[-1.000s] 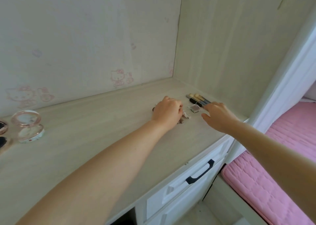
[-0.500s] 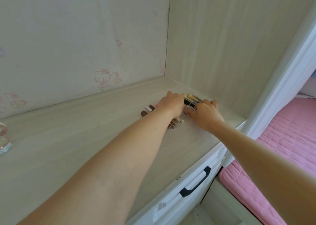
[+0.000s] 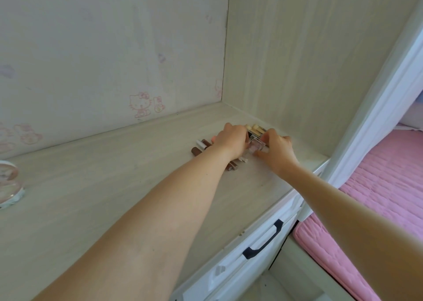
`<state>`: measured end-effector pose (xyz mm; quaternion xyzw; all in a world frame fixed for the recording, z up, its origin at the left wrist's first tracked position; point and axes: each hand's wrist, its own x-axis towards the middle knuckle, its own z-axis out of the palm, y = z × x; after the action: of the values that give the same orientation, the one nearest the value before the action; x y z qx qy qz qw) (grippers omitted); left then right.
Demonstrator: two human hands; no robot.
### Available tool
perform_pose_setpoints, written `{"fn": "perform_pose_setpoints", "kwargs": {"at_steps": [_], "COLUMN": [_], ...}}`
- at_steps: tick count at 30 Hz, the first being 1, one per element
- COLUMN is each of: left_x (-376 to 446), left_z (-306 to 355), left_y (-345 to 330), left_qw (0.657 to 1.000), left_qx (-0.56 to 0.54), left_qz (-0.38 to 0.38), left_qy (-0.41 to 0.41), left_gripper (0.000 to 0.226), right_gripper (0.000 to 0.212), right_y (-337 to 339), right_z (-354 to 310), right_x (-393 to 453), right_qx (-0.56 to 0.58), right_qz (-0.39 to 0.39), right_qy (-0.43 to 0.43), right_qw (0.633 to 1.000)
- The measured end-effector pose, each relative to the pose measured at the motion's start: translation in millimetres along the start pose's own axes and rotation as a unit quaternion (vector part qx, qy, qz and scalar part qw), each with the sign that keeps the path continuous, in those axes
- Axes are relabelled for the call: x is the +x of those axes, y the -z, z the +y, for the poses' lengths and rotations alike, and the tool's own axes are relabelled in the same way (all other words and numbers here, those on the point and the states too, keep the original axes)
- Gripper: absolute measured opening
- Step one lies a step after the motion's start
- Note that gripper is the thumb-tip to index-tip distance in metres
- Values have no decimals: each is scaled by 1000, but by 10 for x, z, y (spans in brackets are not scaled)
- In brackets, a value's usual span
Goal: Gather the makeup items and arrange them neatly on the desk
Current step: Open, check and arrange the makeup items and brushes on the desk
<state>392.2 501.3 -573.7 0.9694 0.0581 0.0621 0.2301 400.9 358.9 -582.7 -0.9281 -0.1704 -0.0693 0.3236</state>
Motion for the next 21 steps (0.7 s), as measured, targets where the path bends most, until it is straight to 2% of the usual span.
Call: {"fn": "perform_pose_setpoints", "kwargs": {"at_steps": [3,9,12,17,21], "left_x": [-131,-470,-699,-1111,-1533], "left_z": [4,-18,-61,-269,-481], "left_y": [56,254,412,648,836], "left_qw": [999,992,979,953,919], "left_qx": [-23,-74,-170,-288,-378], "left_qz": [31,78,100,95,107], "left_qy": [-28,-65,-51,-12,26], "left_gripper": [14,12,10,22,13], "right_gripper": [16,10,10,10,10], "right_y": [50,169,207,243,181], "right_z": [-44,-252,-409,-740,-1076], "right_x": [-72,-260,-387,-666,-890], "right_qx": [32,85,117,150,147], "right_qz": [25,38,42,25,10], "right_qy": [13,16,18,52,94], "right_qw": [999,996,992,987,985]}}
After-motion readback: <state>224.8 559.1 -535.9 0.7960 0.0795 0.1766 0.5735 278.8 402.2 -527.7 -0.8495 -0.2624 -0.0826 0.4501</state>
